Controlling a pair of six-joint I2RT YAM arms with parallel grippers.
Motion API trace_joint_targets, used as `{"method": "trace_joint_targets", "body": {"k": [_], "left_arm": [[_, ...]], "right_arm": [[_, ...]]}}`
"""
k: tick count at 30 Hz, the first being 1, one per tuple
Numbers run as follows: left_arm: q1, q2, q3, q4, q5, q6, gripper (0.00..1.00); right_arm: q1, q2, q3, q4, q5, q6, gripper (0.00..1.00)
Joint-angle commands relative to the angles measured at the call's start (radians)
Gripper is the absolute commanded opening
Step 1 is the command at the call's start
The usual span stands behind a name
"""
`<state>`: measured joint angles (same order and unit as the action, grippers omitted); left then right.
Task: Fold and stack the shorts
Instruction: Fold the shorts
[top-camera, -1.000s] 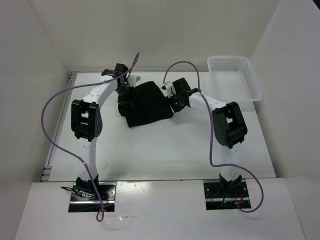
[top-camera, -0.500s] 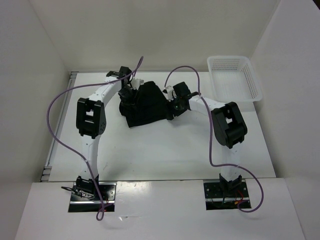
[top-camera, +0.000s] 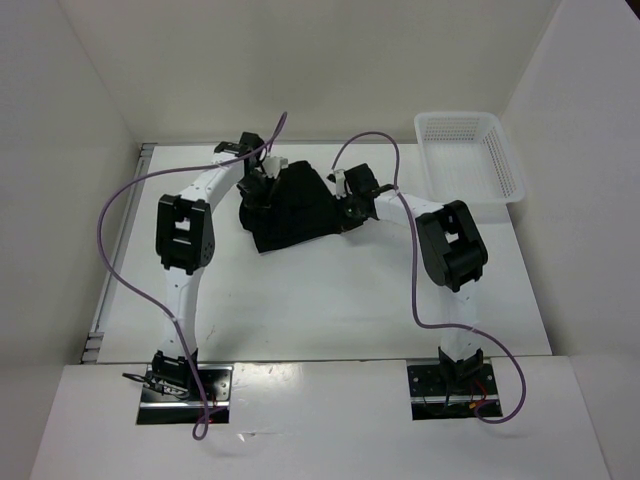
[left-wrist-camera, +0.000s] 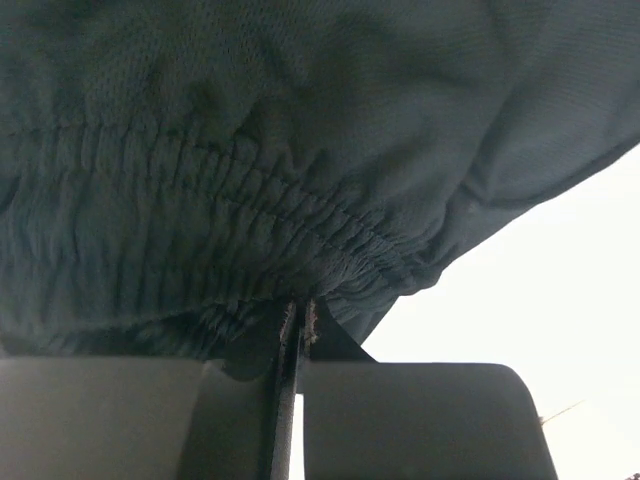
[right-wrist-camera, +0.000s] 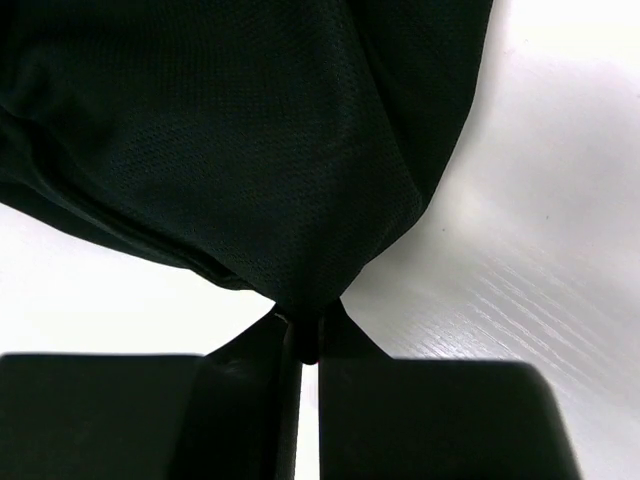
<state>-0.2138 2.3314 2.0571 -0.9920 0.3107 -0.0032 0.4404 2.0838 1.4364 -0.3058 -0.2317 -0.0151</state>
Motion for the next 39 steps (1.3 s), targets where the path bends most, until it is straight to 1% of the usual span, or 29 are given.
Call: {"method": "trace_joint_targets", "body": {"k": [1, 3, 4, 6, 9, 12, 16, 18, 21, 22, 23, 24, 25, 26, 27, 28, 30, 33, 34, 36, 37, 39], "left_arm": [[0.037, -0.119, 0.061, 0.006, 0.054, 0.003, 0.00], [0.071, -0.182, 0.071, -0.016, 0.102, 0.003, 0.00], [0.082, -0.220, 0.060, -0.031, 0.113, 0.003, 0.00], [0.114, -0.250, 0.034, -0.040, 0.113, 0.003, 0.00], [0.163, -0.259, -0.053, -0.040, 0.103, 0.003, 0.00], [0.174, -0.225, -0.153, -0.050, 0.103, 0.003, 0.00], [0.174, -0.191, -0.245, 0.018, 0.068, 0.003, 0.06], [0.195, -0.182, -0.268, 0.070, 0.026, 0.003, 0.06], [0.223, -0.168, -0.238, 0.070, 0.013, 0.003, 0.16], [0.232, -0.155, -0.223, 0.070, 0.013, 0.003, 0.19], [0.241, -0.155, -0.210, 0.070, 0.013, 0.003, 0.23], [0.241, -0.155, -0.210, 0.070, 0.013, 0.003, 0.25], [0.241, -0.155, -0.210, 0.070, 0.013, 0.003, 0.27], [0.241, -0.164, -0.210, 0.070, 0.013, 0.003, 0.30], [0.241, -0.164, -0.224, 0.070, 0.013, 0.003, 0.34], [0.241, -0.176, -0.224, 0.070, 0.013, 0.003, 0.36], [0.241, -0.190, -0.233, 0.061, 0.013, 0.003, 0.38], [0.241, -0.228, -0.233, 0.052, 0.036, 0.003, 0.43], [0.241, -0.239, -0.233, 0.052, 0.048, 0.003, 0.43], [0.229, -0.262, -0.242, 0.042, 0.100, 0.003, 0.47], [0.219, -0.262, -0.242, 0.042, 0.100, 0.003, 0.47], [0.186, -0.273, -0.265, 0.042, 0.100, 0.003, 0.47]], "right_arm": [[-0.005, 0.003, 0.016, 0.014, 0.031, 0.020, 0.00], [-0.005, -0.025, 0.007, 0.005, 0.017, 0.020, 0.00], [-0.005, -0.034, -0.002, 0.005, 0.008, 0.020, 0.00], [-0.005, -0.056, -0.002, -0.004, -0.008, 0.020, 0.00], [0.014, -0.056, -0.002, -0.004, -0.008, 0.009, 0.00], [0.035, -0.056, -0.002, -0.004, -0.008, 0.000, 0.00], [0.057, -0.077, -0.022, -0.013, -0.017, -0.009, 0.00], [0.066, -0.102, -0.048, -0.013, -0.026, -0.019, 0.00], [0.087, -0.136, -0.096, -0.022, -0.037, -0.040, 0.00], [0.087, -0.160, -0.109, -0.023, -0.047, -0.057, 0.04], [0.087, -0.171, -0.120, -0.032, -0.081, -0.068, 0.15], [0.087, -0.183, -0.134, -0.059, -0.110, -0.088, 0.47], [0.087, -0.208, -0.143, -0.078, -0.144, -0.115, 0.55], [0.087, -0.221, -0.143, -0.096, -0.212, -0.159, 0.61], [0.078, -0.237, -0.152, -0.110, -0.245, -0.160, 0.66], [0.067, -0.267, -0.165, -0.121, -0.280, -0.170, 0.71], [0.017, -0.295, -0.165, -0.133, -0.372, -0.146, 0.72], [-0.046, -0.321, -0.185, -0.119, -0.432, -0.089, 0.75], [-0.046, -0.321, -0.185, -0.086, -0.422, -0.066, 0.75], [-0.055, -0.321, -0.194, -0.047, -0.376, -0.004, 0.75], [-0.055, -0.321, -0.194, -0.015, -0.359, 0.012, 0.75], [-0.055, -0.312, -0.183, -0.003, -0.296, 0.055, 0.75]]}}
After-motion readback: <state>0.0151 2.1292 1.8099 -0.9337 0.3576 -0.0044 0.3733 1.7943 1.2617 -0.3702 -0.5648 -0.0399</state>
